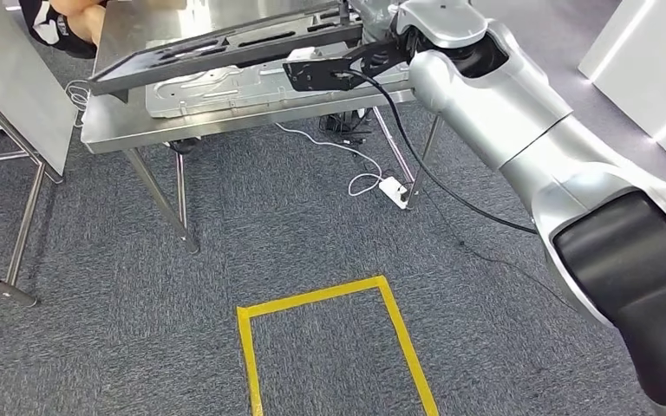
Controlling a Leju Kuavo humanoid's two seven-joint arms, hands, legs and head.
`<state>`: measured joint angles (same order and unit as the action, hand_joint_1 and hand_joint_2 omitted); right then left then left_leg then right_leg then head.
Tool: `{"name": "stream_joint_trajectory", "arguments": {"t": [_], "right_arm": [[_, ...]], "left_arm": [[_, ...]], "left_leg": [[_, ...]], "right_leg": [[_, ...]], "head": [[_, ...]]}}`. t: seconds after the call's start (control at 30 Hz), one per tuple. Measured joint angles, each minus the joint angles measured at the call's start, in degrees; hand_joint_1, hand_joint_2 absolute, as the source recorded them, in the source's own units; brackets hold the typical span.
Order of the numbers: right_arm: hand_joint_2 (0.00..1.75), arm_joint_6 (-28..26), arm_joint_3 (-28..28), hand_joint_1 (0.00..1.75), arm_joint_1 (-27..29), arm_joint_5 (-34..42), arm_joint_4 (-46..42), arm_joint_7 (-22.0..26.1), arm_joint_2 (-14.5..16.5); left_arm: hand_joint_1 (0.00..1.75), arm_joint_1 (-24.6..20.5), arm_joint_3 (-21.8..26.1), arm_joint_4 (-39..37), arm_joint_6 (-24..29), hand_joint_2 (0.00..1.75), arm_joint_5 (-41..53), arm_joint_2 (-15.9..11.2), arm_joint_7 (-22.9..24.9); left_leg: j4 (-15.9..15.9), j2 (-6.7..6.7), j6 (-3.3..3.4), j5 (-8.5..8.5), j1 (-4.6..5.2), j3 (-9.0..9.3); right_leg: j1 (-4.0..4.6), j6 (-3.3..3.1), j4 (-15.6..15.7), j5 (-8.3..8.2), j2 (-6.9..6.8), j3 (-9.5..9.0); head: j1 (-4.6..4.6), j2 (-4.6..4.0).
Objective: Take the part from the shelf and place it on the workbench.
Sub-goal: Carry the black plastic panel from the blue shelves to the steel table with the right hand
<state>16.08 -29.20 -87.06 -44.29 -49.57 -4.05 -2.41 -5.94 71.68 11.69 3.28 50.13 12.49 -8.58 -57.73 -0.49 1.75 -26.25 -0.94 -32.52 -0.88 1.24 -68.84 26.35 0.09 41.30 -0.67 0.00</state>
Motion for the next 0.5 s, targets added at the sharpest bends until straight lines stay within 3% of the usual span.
{"name": "stream_joint_trajectory", "arguments": {"t": [0.07, 0.17, 0.27, 0.37, 0.4, 0.43, 0.5], "right_arm": [[1.75, 0.0, 0.0, 1.75, -0.1, 0.0, 0.2, 0.0, 0.0], [1.75, -0.1, 0.0, 1.75, -0.1, -0.1, 0.4, 0.1, 0.1], [1.75, -0.1, 0.0, 1.75, -0.1, -0.1, 0.5, 0.1, 0.2], [1.75, -0.1, 0.0, 1.75, 0.1, -0.2, 0.9, 0.1, 0.2], [1.75, -0.1, 0.0, 1.75, 0.2, -0.2, 1.0, 0.2, 0.2], [1.75, -0.1, 0.0, 1.75, 0.4, -0.2, 1.1, 0.3, 0.2], [1.75, -0.1, 0.0, 1.75, 0.6, -0.2, 1.2, 0.3, 0.3]], "left_arm": [[0.00, 0.1, 0.1, 0.0, 0.0, 1.75, -0.1, 0.1, 0.1], [0.00, 0.0, 0.2, 0.0, 0.0, 1.75, -0.1, 0.1, 0.2], [0.00, 0.0, 0.2, 0.0, 0.0, 1.75, -0.1, 0.1, 0.3], [0.00, 0.0, 0.3, 0.0, 0.1, 1.75, -0.1, 0.1, 0.3], [0.00, 0.0, 0.3, 0.0, 0.1, 1.75, -0.1, 0.1, 0.3], [0.00, 0.0, 0.3, 0.0, 0.1, 1.75, -0.1, 0.1, 0.4], [0.00, 0.0, 0.3, 0.0, 0.1, 1.75, -0.1, 0.1, 0.4]], "left_leg": [[-0.4, -0.11, -0.44, -0.90, 0.11, 0.42], [-0.5, -0.15, -1.34, -1.42, 0.22, 0.32], [-2.7, 0.07, -2.16, -2.92, 0.12, -0.56], [-13.1, 0.17, -2.67, -6.57, 0.04, -6.32], [-15.8, 0.17, -2.75, -6.80, 0.02, -8.26], [-16.4, 0.18, -2.76, -5.78, 0.02, -9.26], [-10.8, 0.20, -2.56, -0.67, 0.02, -7.94]], "right_leg": [[0.27, -0.37, 6.8, -3.19, -0.03, -2.66], [0.68, -1.02, 9.2, -2.79, 0.08, -3.72], [0.28, -1.81, 9.8, -2.50, 0.12, -4.58], [0.28, -2.45, 10.1, -1.82, 0.15, -5.53], [0.34, -2.52, 10.1, -1.49, 0.18, -5.91], [0.38, -2.51, 10.0, -1.12, 0.22, -6.37], [0.40, -2.39, 9.9, -0.25, 0.25, -7.53]], "head": [[0.00, 0.00], [0.00, 0.00], [-0.04, 0.00], [-0.04, 0.00], [-0.04, 0.00], [-0.04, 0.00], [-0.04, 0.00]]}}
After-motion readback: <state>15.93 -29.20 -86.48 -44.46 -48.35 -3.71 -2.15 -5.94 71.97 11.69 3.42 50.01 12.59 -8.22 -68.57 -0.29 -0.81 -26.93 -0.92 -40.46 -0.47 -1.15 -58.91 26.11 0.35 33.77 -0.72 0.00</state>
